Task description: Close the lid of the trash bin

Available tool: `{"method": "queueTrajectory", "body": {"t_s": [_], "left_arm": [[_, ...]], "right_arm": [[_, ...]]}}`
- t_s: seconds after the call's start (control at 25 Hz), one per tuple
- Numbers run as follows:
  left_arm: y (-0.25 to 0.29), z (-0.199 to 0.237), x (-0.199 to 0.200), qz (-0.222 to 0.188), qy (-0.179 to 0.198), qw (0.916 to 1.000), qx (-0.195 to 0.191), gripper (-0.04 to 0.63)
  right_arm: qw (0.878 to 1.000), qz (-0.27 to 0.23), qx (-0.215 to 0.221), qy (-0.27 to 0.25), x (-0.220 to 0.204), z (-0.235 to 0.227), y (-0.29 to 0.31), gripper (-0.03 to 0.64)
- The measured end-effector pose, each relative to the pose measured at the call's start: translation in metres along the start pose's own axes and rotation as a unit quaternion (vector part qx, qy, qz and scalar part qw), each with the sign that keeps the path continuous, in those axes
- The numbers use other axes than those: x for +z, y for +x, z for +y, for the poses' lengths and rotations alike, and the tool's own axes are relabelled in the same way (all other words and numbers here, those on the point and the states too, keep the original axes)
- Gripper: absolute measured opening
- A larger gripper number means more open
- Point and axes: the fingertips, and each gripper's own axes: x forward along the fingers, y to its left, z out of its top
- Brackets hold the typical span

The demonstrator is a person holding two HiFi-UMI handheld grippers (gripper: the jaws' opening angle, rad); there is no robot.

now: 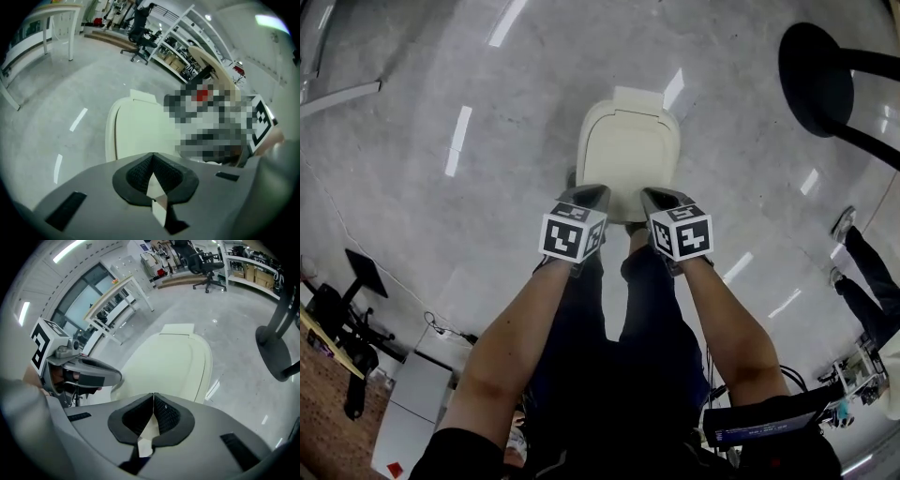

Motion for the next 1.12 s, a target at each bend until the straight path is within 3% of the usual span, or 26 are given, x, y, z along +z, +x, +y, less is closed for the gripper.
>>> {"method": "queueTrajectory", "body": {"t_s": [0.48,0.64,0.76,0.88,1.0,1.12], "left_arm": [[0.036,0.011,-0.007,0.020,0.027,0.9994,0.004,0.000],[0.030,0.005,-0.003,0.005,0.011,0.9998,-0.013,0.002],[-0.004,-0.016,0.016,-0.038,0.008,0.9987,-0.032,0.002],[-0.056,-0.039,0.052,-0.098,0.011,0.9942,-0.042,0.002],[-0.115,-0.056,0.117,-0.176,0.033,0.9831,-0.039,0.002],[-0.184,-0.087,0.159,-0.233,0.049,0.9705,-0.037,0.002]], "right_arm": [[0.999,0.019,-0.037,-0.027,-0.006,-0.009,0.024,0.009],[1.000,0.005,-0.026,-0.012,-0.005,-0.012,0.022,0.011],[0.999,-0.037,-0.012,-0.007,0.019,-0.005,-0.010,0.011],[0.994,-0.104,0.003,-0.022,0.070,0.014,-0.069,0.011],[0.980,-0.188,0.015,-0.063,0.146,0.032,-0.138,0.011],[0.966,-0.246,0.025,-0.074,0.186,0.061,-0.217,0.011]]}}
